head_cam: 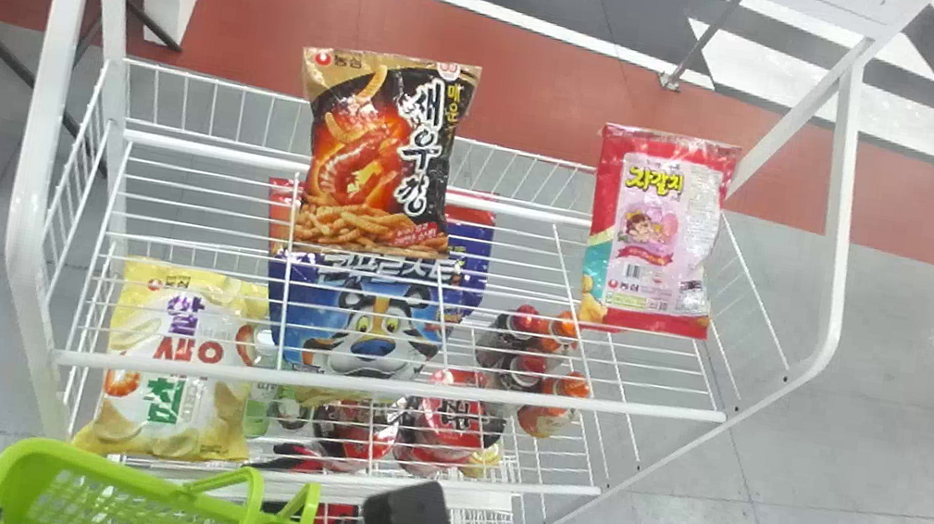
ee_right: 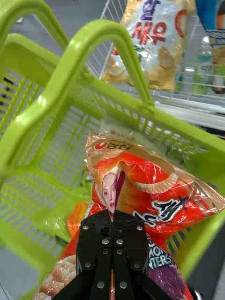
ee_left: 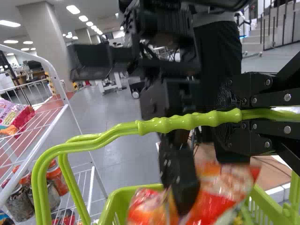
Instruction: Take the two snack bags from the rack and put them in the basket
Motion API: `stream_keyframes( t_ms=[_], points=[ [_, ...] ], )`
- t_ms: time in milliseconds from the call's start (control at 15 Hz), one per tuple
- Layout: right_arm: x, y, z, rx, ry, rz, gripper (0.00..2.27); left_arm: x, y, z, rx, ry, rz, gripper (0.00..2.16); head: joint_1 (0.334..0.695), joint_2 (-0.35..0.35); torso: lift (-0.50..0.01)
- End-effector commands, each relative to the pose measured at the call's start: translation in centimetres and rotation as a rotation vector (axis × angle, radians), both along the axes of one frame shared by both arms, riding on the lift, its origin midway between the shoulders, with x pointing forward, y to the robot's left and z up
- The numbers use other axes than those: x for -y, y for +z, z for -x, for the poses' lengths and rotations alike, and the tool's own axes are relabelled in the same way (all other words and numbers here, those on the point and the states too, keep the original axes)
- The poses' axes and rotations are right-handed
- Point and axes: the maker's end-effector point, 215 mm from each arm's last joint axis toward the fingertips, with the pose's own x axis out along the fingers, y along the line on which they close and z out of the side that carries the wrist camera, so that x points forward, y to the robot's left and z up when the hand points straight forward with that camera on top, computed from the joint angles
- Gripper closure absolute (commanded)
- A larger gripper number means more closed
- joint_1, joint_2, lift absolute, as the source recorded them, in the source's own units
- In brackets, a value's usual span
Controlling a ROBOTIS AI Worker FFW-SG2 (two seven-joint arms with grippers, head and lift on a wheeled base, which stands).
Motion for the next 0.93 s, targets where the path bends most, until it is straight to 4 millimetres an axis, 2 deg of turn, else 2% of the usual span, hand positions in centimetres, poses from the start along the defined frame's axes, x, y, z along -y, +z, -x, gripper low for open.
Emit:
stream_keyframes(
  t_ms=[0, 133, 200, 267, 333, 467, 600, 867],
  points=[
    [-1.6, 0.0, -2.9, 0.080, -0.032, -0.047, 2.22, -0.1, -0.1, 0.2, -0.009, -0.004, -0.004, 1.87, 0.695, -0.350, -0.011],
    [-1.6, 0.0, -4.1, 0.100, -0.042, -0.050, 2.22, -0.1, -0.1, 0.2, -0.007, -0.008, -0.005, 1.87, 0.695, -0.286, -0.011],
    [-1.3, -0.6, -3.9, 0.084, -0.038, -0.041, 2.22, -0.1, 0.0, 0.1, -0.006, -0.009, -0.004, 1.87, 0.695, -0.267, -0.011],
    [-1.1, -1.3, -2.9, 0.040, -0.024, -0.031, 2.15, 0.0, 0.0, 0.1, -0.004, -0.010, -0.003, 1.87, 0.695, -0.255, -0.011],
    [-0.6, -1.8, -1.5, -0.009, -0.005, -0.009, 1.66, 0.0, 0.1, -0.1, -0.001, -0.011, -0.004, 1.87, 0.695, -0.253, -0.011],
    [1.0, -1.5, 0.0, -0.048, 0.007, 0.026, 0.00, 0.2, 0.1, -0.2, 0.001, -0.017, -0.003, 1.87, 0.695, -0.293, -0.011],
    [2.8, -0.2, 1.1, -0.078, 0.014, 0.064, 0.00, 0.3, 0.1, -0.2, -0.001, -0.018, -0.001, 1.87, 0.695, -0.350, -0.011],
    [6.4, 3.3, -1.3, 0.008, -0.055, 0.100, 0.06, 0.2, 0.1, 0.1, -0.008, -0.017, 0.000, 1.87, 0.695, -0.350, -0.011]
  ],
)
